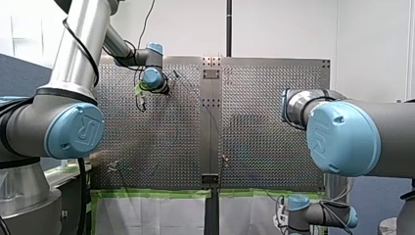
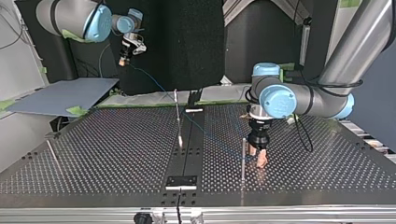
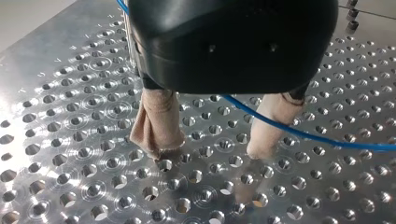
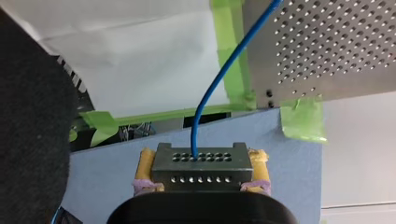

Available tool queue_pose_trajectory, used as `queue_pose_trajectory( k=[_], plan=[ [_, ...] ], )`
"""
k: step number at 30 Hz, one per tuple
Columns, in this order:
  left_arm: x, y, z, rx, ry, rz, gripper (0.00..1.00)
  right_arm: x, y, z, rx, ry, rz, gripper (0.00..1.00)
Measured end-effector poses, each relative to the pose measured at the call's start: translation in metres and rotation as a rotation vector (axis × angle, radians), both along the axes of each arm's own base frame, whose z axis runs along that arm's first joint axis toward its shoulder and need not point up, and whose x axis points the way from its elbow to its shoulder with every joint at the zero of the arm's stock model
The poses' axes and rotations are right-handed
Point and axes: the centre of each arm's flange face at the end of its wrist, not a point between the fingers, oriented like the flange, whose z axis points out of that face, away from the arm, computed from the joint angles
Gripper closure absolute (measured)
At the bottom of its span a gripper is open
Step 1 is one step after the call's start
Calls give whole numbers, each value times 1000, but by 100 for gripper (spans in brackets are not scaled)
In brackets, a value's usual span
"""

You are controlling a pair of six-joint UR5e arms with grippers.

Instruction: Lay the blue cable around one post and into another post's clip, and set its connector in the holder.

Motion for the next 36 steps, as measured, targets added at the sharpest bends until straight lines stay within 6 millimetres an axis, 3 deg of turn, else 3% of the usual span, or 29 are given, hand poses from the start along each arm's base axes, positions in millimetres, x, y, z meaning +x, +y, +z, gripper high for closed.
queue_pose_trajectory(
  k=[6,15,21,27,36],
  plan=[
    [0,0,0,0,0,0,0,-8,21,-26,27,8,-6,100],
    [0,0,0,0,0,-1,0,-25,87,-63,135,30,-1,100],
    [0,0,0,-1,1,1,0,-25,114,-60,209,47,21,100],
    [0,1,0,0,1,2,0,-16,113,-43,231,56,43,100],
    [1,2,0,-2,0,4,0,0,86,-12,225,47,63,100]
  ],
)
